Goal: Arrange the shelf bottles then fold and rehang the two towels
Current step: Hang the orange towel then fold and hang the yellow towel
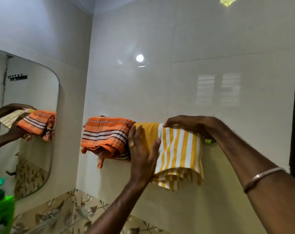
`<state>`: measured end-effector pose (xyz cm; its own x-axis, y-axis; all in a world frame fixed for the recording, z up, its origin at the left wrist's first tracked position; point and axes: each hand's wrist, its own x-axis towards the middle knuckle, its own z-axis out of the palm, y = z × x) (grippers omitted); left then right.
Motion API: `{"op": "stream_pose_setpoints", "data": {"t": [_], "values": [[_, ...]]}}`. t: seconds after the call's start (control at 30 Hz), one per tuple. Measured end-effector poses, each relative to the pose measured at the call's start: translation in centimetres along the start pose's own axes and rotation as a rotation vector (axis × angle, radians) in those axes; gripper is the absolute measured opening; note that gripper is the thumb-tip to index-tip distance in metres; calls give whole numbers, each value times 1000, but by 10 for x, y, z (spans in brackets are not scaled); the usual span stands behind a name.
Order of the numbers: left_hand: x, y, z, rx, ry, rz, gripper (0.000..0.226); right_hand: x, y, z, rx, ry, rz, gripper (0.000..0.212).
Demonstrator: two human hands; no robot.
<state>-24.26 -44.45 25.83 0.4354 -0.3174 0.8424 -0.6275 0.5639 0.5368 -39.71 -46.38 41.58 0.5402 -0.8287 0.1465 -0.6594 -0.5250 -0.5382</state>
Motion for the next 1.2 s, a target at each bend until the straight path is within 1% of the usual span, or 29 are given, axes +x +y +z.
{"op": "stream_pose_setpoints", "data": {"t": [0.07,0.13,0.2,0.23,0.27,0.3,0.37,0.4,0.43,0.5,0.57,0.6,0.63,0.67,0.7,0.73,0.8,0.83,0.9,0.97,1.03,1.13,1.2], "values": [[-9,4,-1,-262,-12,-217,96,-2,-3,-1,52,-17,-8,43],[-10,4,-7,-480,-86,-421,108,0,-2,0,98,4,8,53],[-5,-1,-18,-509,-169,-517,112,-2,1,4,38,44,18,64],[1,-3,-24,-493,-203,-544,111,-2,3,7,-34,105,-4,67],[7,-4,-30,-474,-238,-576,107,-4,5,11,-123,207,-39,67],[14,-5,-35,-452,-277,-608,102,-4,9,17,-220,351,-82,65],[23,-1,-44,-401,-367,-655,87,-8,19,35,-382,728,-191,57],[26,1,-47,-384,-402,-672,80,-13,24,47,-417,911,-254,53],[26,3,-50,-373,-419,-685,72,-19,30,62,-413,1060,-298,52],[24,7,-55,-362,-414,-696,59,-29,38,92,-302,1291,-340,59],[24,9,-59,-342,-387,-690,55,-37,44,119,-98,1406,-296,67],[22,9,-59,-329,-377,-684,55,-40,48,130,63,1401,-246,71],[21,8,-59,-319,-371,-678,55,-39,52,138,250,1343,-206,74],[18,8,-57,-314,-373,-670,54,-39,55,140,455,1235,-177,77],[16,7,-56,-306,-377,-665,52,-38,59,138,642,1092,-154,80],[15,6,-56,-300,-383,-655,52,-36,62,133,771,945,-141,84],[14,3,-56,-293,-398,-627,58,-36,69,120,842,693,-140,87],[15,1,-57,-290,-405,-611,60,-38,70,113,823,590,-140,80],[15,-1,-60,-287,-432,-581,59,-45,74,108,770,445,-153,53],[11,-4,-61,-275,-453,-546,56,-48,80,110,739,428,-161,36],[6,-5,-60,-268,-436,-519,54,-50,85,117,742,449,-146,29],[1,-6,-58,-228,-391,-470,46,-53,85,131,811,443,-147,28],[1,-5,-57,-221,-386,-442,48,-53,85,138,850,506,-173,31]]}}
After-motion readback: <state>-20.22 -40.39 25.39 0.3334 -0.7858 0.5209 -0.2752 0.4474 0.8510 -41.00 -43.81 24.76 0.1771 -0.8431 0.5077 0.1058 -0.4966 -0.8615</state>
